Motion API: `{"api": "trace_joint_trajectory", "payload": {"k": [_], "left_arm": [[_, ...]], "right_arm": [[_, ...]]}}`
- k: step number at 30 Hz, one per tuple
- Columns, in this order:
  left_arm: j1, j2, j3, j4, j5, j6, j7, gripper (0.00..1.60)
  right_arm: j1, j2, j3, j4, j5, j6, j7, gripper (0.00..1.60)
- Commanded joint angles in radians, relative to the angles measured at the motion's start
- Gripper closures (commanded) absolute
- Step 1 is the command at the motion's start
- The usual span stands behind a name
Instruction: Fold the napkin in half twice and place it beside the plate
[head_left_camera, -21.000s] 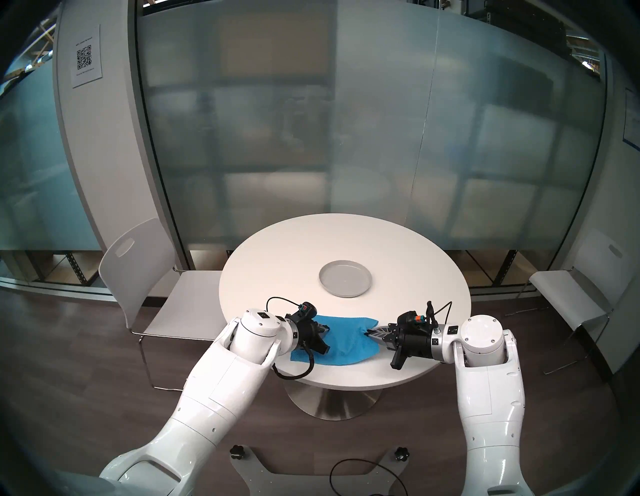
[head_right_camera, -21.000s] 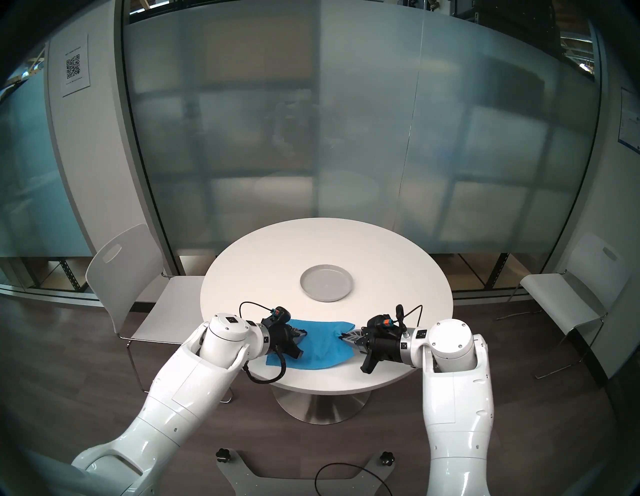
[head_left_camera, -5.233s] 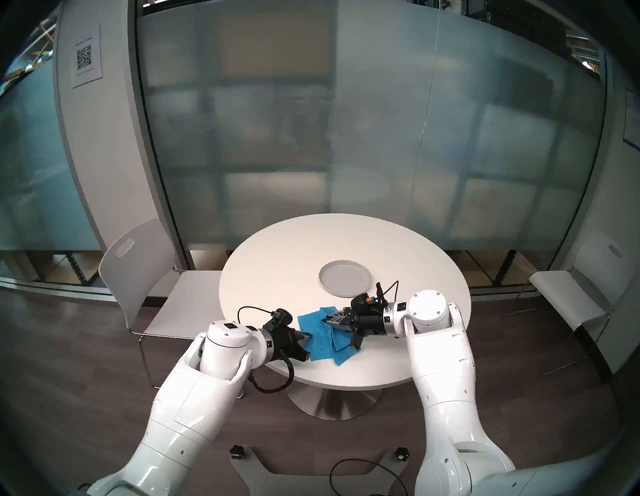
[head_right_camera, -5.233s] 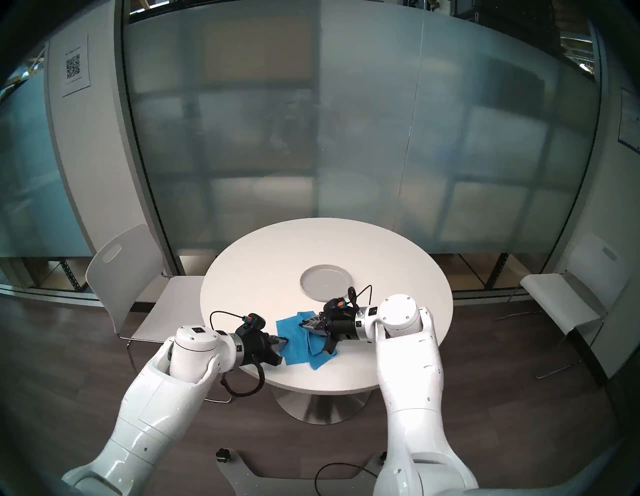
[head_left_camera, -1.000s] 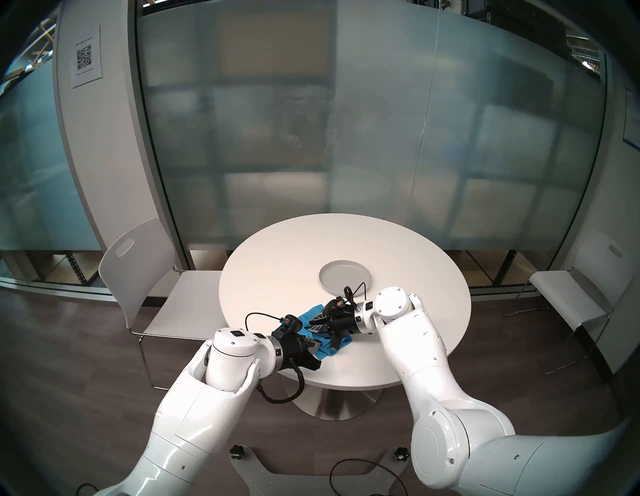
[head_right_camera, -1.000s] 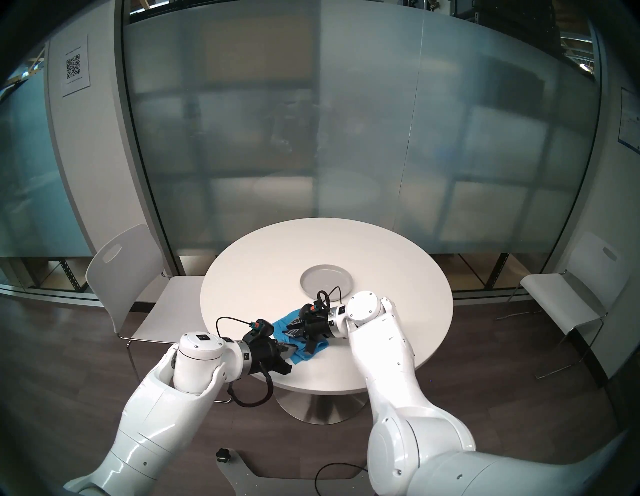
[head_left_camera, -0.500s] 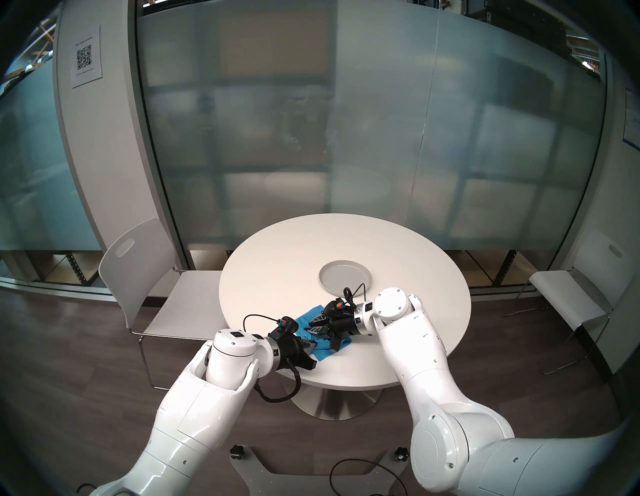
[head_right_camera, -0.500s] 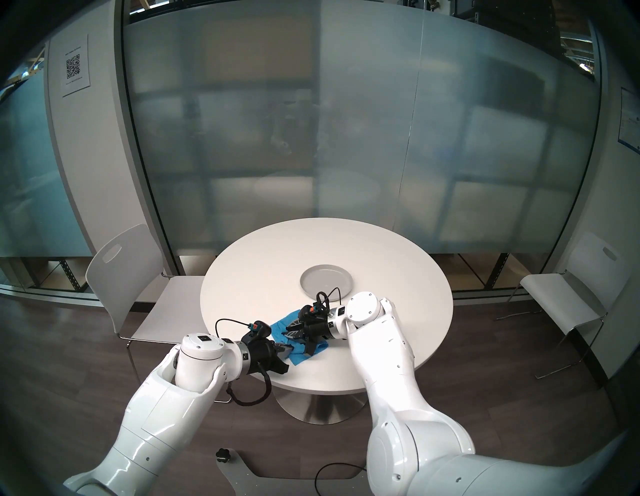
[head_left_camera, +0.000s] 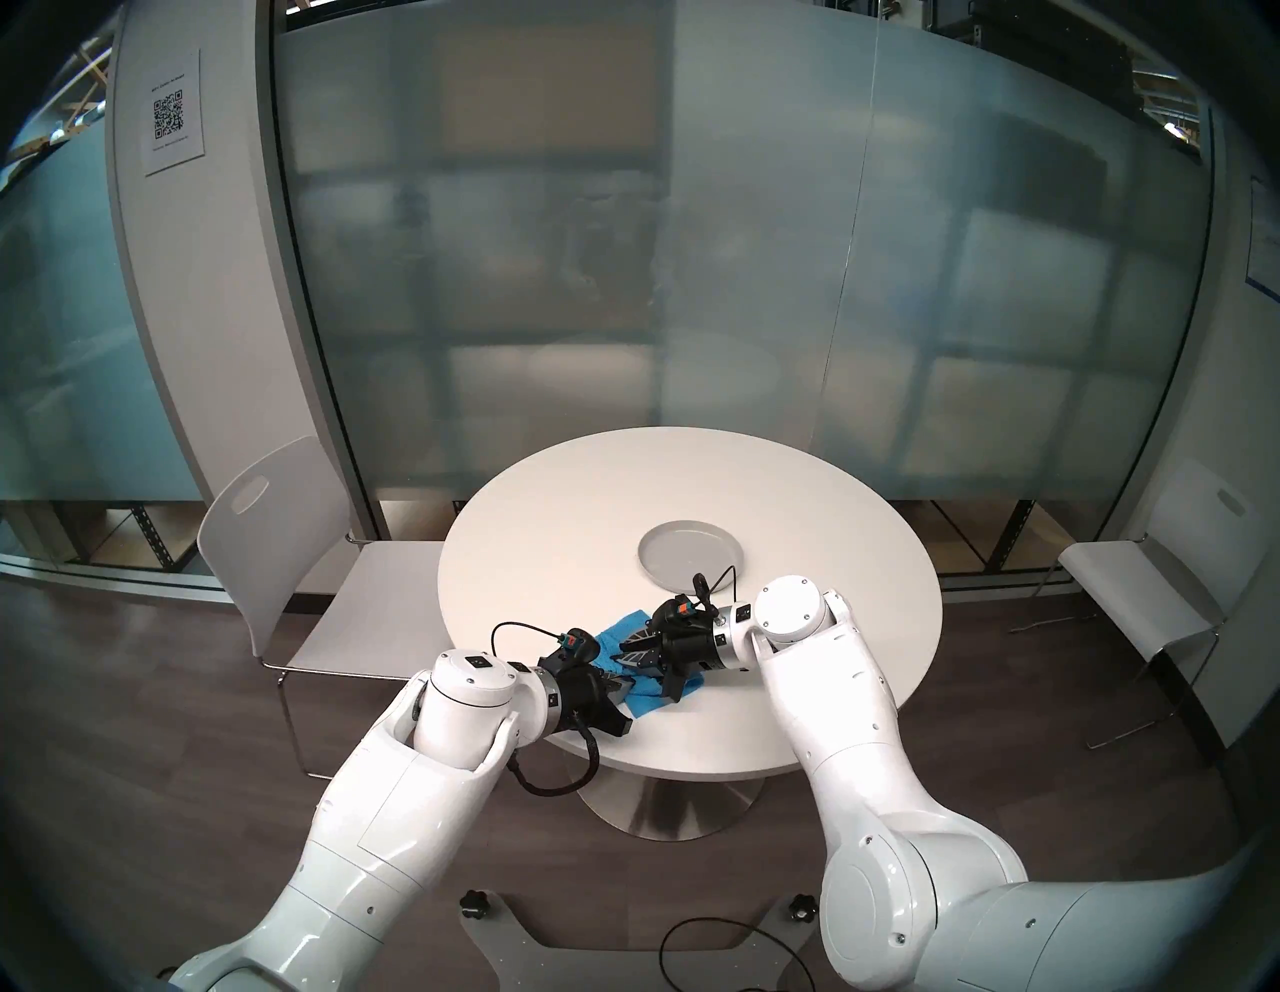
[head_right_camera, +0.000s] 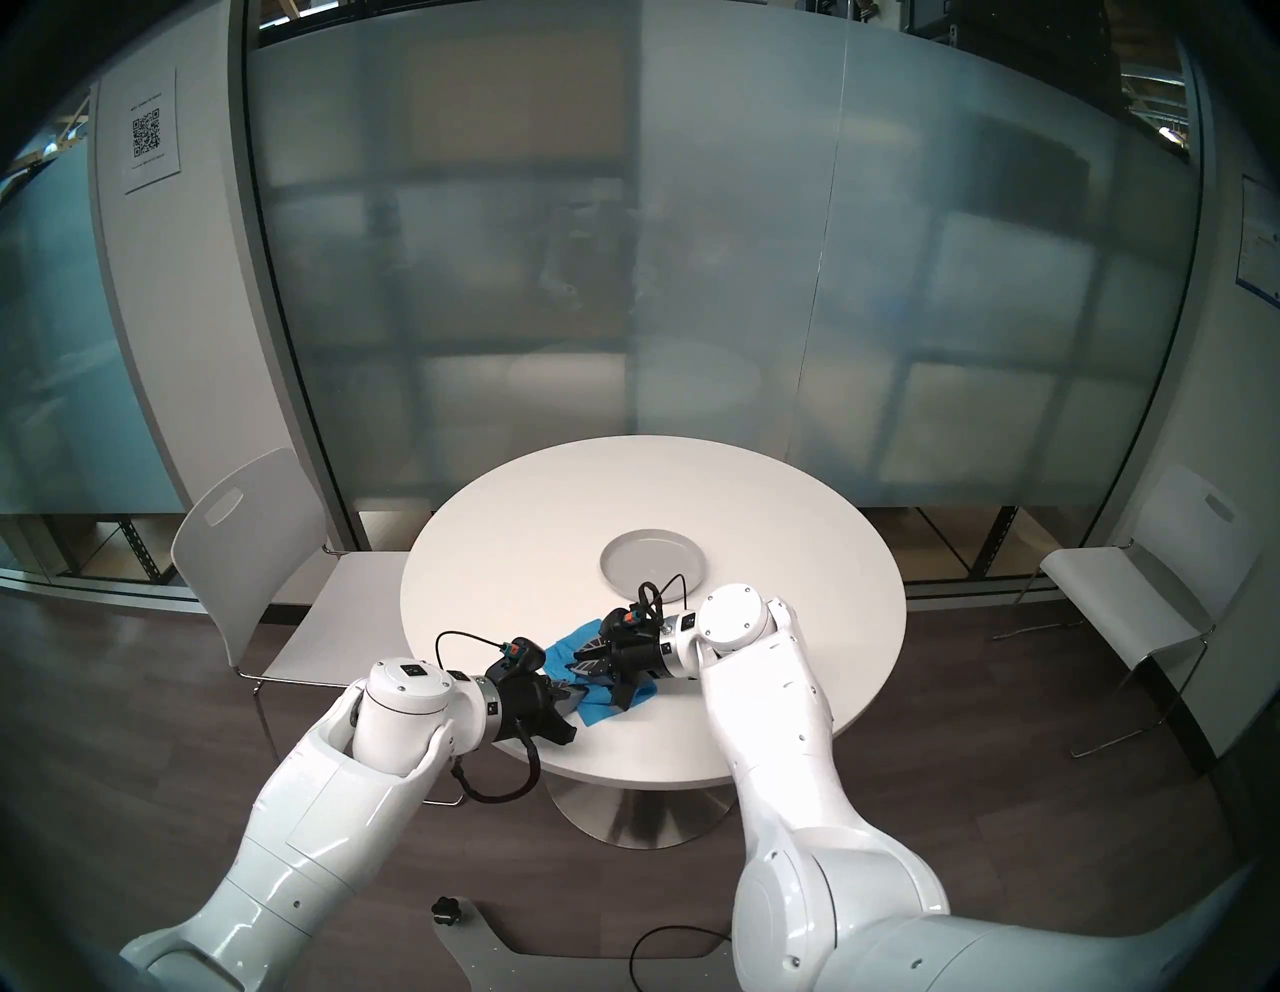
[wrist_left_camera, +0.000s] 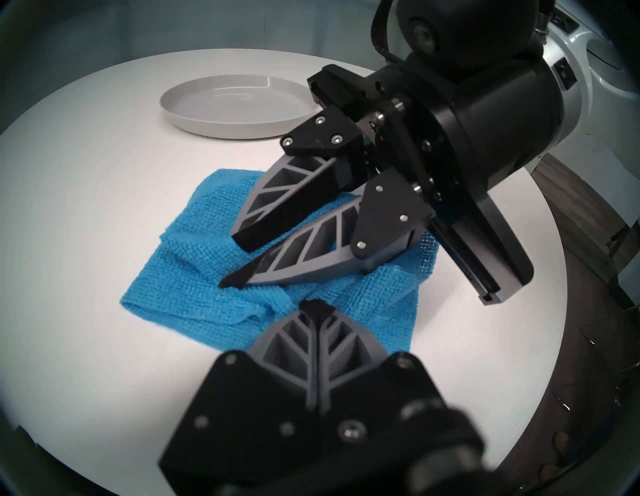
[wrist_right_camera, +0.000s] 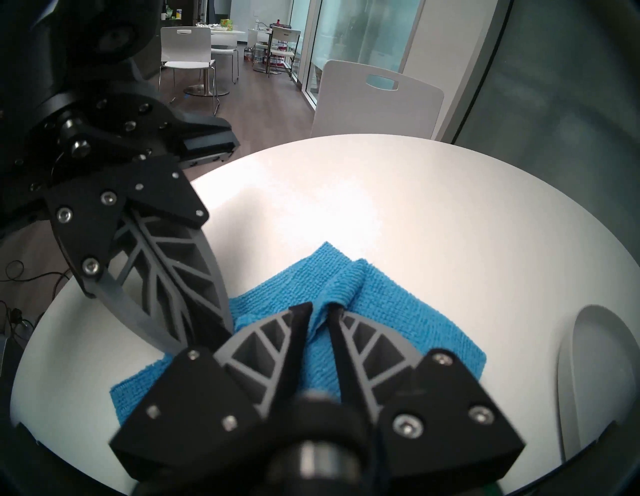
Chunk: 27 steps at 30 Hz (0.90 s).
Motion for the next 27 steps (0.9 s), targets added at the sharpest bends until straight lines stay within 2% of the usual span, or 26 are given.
{"api": "trace_joint_trajectory", "payload": {"k": [1, 8, 22, 27], "left_arm": [[-0.008, 0.002, -0.004, -0.002, 0.001, 0.008, 0.001, 1.60], [-0.007, 0.001, -0.006, -0.007, 0.000, 0.010, 0.002, 1.60], [-0.001, -0.005, -0.015, -0.019, 0.001, 0.011, 0.002, 1.60], [-0.002, -0.006, -0.014, -0.021, 0.000, 0.013, 0.002, 1.60]], "right_arm": [[0.014, -0.021, 0.014, -0.074, 0.034, 0.006, 0.029, 0.74], [0.004, -0.032, 0.027, -0.114, 0.043, 0.020, 0.061, 0.61], [-0.010, -0.029, 0.003, -0.135, 0.022, 0.035, 0.125, 0.72], [-0.022, -0.027, -0.001, -0.151, 0.019, 0.040, 0.141, 0.70]]}}
